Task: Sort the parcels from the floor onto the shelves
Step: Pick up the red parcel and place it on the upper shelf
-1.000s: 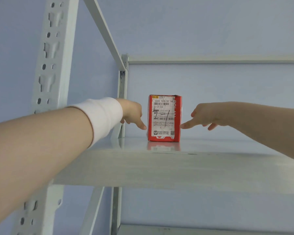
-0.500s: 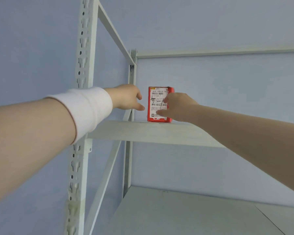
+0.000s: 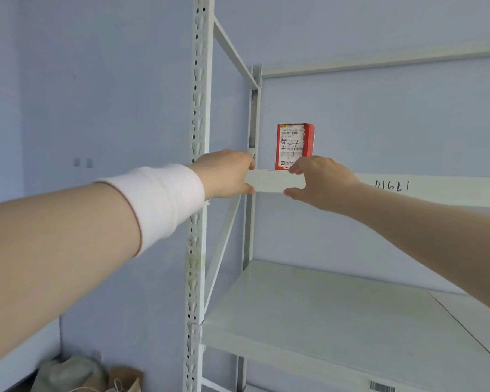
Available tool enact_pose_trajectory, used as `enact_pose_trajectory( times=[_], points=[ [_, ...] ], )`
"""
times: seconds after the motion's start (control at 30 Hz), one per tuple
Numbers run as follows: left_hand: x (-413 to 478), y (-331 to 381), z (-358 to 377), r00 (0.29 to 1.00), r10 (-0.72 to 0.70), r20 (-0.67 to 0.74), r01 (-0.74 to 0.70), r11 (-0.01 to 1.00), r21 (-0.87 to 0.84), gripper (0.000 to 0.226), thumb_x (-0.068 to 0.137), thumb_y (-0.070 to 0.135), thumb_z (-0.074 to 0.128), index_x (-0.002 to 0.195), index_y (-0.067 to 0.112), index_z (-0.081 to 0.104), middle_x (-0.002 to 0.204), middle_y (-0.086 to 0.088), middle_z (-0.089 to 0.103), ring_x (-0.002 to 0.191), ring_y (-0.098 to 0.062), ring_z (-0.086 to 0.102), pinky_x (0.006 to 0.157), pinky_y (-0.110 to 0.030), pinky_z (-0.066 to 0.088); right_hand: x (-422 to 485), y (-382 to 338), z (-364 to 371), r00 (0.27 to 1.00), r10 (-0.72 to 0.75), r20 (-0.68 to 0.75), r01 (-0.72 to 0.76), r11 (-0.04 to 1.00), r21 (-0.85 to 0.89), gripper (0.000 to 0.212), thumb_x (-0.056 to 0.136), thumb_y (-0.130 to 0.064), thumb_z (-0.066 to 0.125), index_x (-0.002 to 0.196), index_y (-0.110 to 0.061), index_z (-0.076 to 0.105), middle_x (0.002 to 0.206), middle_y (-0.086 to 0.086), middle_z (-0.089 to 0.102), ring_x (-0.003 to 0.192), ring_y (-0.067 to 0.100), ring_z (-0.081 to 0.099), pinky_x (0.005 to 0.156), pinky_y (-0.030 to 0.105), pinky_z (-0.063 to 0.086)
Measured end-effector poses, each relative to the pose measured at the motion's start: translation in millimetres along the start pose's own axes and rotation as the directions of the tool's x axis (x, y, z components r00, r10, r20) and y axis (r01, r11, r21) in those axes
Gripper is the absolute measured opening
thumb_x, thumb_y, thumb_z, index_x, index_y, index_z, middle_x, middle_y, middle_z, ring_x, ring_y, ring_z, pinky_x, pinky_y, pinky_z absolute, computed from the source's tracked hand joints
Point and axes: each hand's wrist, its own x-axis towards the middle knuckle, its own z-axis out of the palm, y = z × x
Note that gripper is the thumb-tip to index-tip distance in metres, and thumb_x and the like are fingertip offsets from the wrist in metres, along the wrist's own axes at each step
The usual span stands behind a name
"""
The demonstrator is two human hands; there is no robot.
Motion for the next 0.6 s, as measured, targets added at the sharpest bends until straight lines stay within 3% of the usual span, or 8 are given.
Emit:
enact_pose_trajectory(
  times=[0.13,0.33,0.6],
  points=[
    [-63,-7,17,0.998,0.009,0.063,-0.013,0.998,0.059,0.049,0.093,0.035,0.051,0.138,0.020,0.037,0.138,-0.002,0.047,0.121,-0.025,0.048,0.085,-0.032,0.040,-53,-29,22,0.994,-0.019,0.107,0.018,1.000,0.006,0.053,0.089,-0.038,0.058,0.135,-0.018,0.043,0.136,0.003,0.048,0.127,0.023,0.044,0.102,0.037,0.036],
    [-176,-5,46,0.967,-0.071,0.245,0.049,0.994,0.095,0.041,0.093,0.031,0.050,0.129,0.014,0.043,0.116,-0.006,0.058,0.107,-0.028,0.055,0.074,-0.031,0.039,-154,-72,52,0.940,-0.087,0.331,0.088,0.996,0.011,0.054,0.090,-0.038,0.055,0.137,-0.018,0.039,0.138,0.004,0.045,0.127,0.025,0.042,0.103,0.034,0.032],
    [-326,39,76,0.901,-0.176,0.397,0.159,0.984,0.076,0.042,0.092,0.031,0.051,0.130,0.013,0.043,0.122,-0.007,0.058,0.108,-0.027,0.057,0.079,-0.034,0.045,-279,-120,69,0.869,-0.255,0.425,0.227,0.967,0.117,0.053,0.091,-0.039,0.054,0.137,-0.018,0.040,0.136,0.005,0.046,0.128,0.024,0.040,0.103,0.035,0.033]
  ],
)
